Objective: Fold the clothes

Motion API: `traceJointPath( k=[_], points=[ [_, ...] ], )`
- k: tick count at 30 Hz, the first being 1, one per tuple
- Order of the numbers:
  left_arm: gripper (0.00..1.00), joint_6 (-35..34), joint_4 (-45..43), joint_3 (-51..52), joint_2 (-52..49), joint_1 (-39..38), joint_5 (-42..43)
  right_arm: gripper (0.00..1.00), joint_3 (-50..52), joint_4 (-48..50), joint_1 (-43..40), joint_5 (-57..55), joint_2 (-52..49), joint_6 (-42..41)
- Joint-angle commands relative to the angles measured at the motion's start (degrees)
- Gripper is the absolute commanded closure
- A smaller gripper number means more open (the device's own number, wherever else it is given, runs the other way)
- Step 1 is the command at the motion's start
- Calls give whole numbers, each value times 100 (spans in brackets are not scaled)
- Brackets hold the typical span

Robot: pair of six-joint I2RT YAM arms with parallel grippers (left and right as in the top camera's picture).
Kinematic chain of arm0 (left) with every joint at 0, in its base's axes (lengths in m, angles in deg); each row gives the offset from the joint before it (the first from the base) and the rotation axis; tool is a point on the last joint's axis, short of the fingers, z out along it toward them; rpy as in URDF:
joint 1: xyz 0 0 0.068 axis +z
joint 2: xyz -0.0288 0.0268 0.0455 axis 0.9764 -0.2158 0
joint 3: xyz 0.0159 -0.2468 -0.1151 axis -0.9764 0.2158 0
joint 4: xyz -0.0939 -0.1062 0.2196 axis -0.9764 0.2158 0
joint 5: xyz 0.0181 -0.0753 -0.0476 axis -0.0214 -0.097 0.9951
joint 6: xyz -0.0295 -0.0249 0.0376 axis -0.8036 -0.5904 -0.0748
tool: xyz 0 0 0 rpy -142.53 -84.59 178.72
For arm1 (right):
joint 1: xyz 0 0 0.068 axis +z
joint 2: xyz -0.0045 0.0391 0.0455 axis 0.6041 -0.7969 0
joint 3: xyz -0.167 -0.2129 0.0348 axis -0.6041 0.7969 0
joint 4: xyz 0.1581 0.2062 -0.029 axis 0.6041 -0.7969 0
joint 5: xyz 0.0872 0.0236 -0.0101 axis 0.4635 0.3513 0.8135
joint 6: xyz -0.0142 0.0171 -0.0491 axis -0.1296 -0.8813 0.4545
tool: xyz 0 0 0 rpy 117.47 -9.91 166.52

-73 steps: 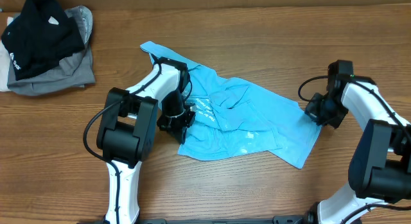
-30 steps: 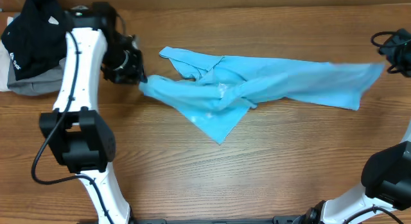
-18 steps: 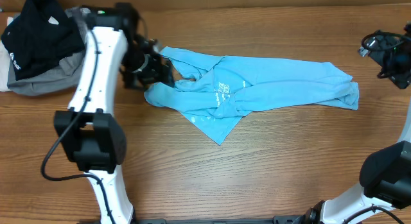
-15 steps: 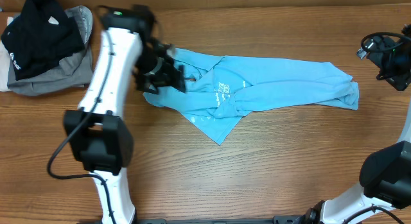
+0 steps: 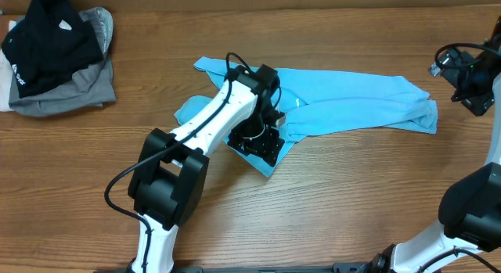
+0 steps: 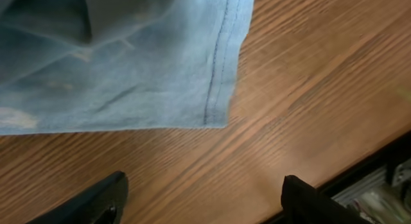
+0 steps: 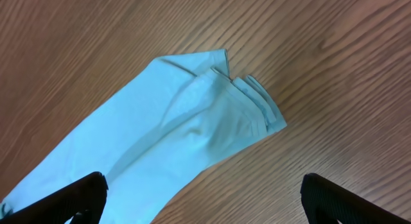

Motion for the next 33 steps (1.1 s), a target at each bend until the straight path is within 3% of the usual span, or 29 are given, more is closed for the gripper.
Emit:
traceJointPath(
  k=[1,6,13,22,26,31,33],
  points=[
    [24,28,-166,192,92,-74,-387,0,9,15,-44,48,-13,-50],
    [23,127,-297,273,90,-426,-726,0,9,42,-44,48,-13,-52],
    [20,-372,-568,273,15,-1200,-1685,0,9,17,-44,46,-13,-48],
    [23,-470,-605,273,-483,-1045,-1930,0,9,-26,-44,42,-13,-24],
    [32,-463,-664,278,-597,-896,-1775,0,9,-20,-44,46,-13,-28],
    [36,-374,-730,278,-778,-866,-1484,0,9,-68,-44,44,-13,-28],
    [48,-304,-732,280,-872,-868,-1484,0,9,-92,-44,44,-13,-28]
  ],
)
